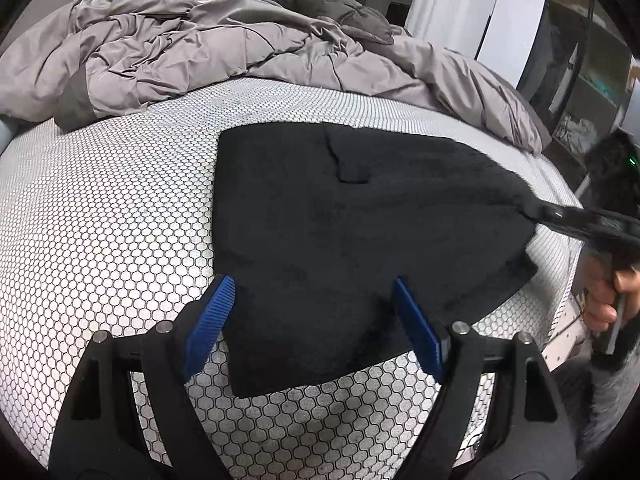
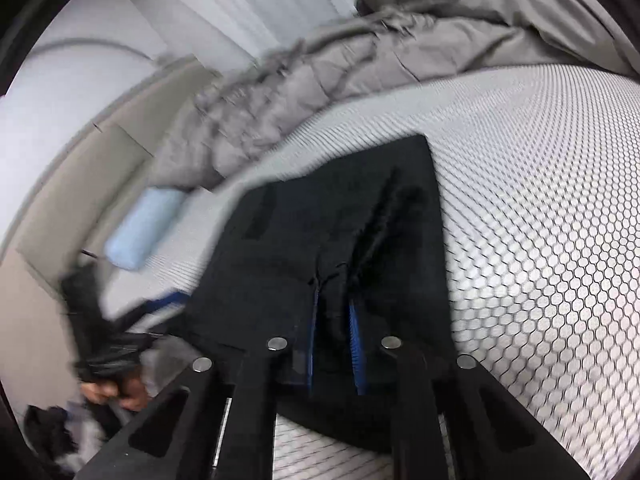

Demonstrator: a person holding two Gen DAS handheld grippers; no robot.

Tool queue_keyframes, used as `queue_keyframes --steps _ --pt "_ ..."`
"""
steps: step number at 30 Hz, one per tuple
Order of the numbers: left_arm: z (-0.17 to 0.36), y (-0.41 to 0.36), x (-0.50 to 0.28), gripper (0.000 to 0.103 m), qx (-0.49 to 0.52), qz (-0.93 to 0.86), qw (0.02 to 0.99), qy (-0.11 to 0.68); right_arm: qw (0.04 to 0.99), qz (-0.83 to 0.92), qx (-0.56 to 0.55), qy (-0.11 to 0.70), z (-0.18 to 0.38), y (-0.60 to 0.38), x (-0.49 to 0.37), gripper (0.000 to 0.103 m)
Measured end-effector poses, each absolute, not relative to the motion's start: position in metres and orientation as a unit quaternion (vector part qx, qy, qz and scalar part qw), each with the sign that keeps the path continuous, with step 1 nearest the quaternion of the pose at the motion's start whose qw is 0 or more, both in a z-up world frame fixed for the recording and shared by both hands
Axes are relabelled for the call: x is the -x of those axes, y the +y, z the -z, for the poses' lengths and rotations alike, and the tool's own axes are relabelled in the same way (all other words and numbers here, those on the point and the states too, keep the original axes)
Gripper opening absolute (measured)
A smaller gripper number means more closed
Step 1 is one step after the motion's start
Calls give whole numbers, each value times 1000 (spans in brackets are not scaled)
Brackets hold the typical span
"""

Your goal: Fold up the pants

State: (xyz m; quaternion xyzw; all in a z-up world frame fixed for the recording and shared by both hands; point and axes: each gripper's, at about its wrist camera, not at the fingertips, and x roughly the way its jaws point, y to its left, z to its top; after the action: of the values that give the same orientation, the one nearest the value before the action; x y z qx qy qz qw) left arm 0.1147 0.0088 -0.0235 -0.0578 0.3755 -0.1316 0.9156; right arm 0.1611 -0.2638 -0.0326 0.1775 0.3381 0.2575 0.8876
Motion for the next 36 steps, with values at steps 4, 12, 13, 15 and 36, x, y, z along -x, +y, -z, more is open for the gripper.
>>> queue_keyframes --steps 4,12,13,15,36 --pt "18 14 -112 78 62 133 917 371 890 -268 -159 334 23 -262 -136 13" --pt "21 -7 -113 78 25 142 917 371 898 -180 -149 373 47 -277 -152 43" --pt "21 -12 -110 78 16 150 918 367 901 -188 -158 358 41 -281 -147 43" --pt "21 -25 -105 78 -8 166 918 359 898 -225 -179 334 30 -285 -139 43" --pt "33 -159 -112 77 -94 240 896 361 853 -284 -211 384 64 -255 -177 33"
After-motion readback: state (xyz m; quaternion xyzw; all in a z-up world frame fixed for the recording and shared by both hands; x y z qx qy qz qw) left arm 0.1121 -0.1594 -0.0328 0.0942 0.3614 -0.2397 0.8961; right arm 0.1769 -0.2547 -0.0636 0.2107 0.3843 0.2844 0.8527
